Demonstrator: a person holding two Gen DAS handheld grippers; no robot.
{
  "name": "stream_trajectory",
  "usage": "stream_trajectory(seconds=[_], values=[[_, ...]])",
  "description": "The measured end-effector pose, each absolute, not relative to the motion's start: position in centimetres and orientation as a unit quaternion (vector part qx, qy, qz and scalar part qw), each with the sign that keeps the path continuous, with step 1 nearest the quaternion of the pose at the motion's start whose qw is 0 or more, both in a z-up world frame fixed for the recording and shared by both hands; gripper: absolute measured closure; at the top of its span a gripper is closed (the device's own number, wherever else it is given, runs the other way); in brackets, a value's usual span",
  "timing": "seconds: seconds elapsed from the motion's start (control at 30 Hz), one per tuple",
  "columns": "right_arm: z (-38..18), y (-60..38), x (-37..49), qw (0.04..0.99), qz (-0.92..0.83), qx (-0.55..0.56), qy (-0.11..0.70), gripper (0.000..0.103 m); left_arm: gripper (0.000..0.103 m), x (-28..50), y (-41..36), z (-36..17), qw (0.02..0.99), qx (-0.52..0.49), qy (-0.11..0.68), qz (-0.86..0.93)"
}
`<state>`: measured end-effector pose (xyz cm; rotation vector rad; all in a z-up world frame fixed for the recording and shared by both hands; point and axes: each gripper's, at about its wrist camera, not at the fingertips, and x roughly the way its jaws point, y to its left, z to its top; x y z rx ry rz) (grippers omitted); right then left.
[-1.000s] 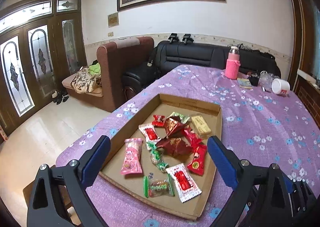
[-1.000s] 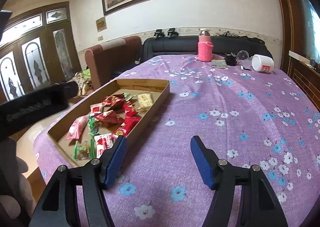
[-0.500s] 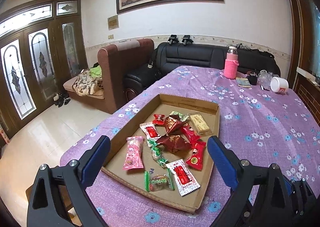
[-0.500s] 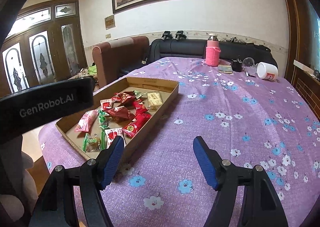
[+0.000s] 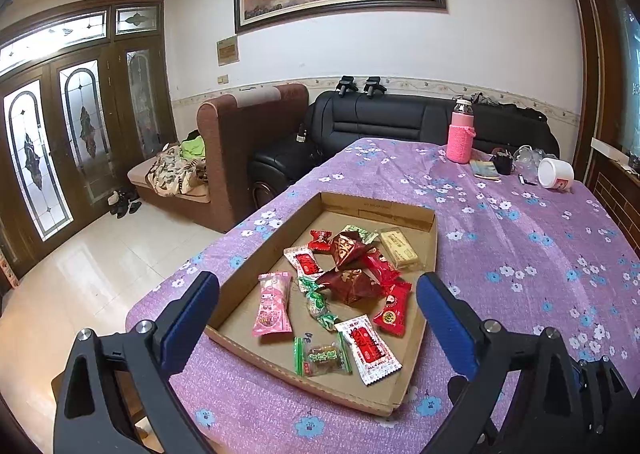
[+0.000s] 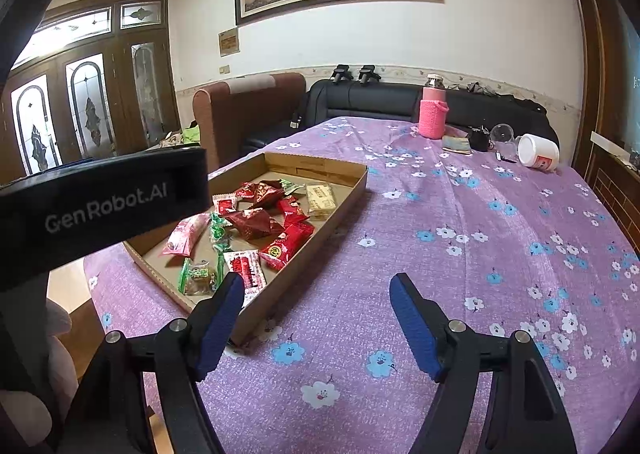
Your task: Organize snacks
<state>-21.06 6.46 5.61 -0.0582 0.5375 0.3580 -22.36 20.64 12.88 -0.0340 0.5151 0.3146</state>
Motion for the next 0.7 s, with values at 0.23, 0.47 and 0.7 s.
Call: stream_trajectory(seconds=[0.23,0.47,0.7], values=[[5.4,6.3,-20.7,0.947,0.172,-0.025,0.269,0.023,0.004,-22.3,20.7,12.8,0.954,-0.018,0.255,0.155],[5.1,5.9,-20.3,0.947,0.169,-0.019,0.271,0.023,0.004,-23.2,21.0,12.8,0.96,-0.022,0.224,0.169],[5.3,6.2,-19.6,0.95,0.165,-0.042,0.26,0.023,0.0,-27.1,19.9,14.7,0.962,-0.001,0.093,0.256]])
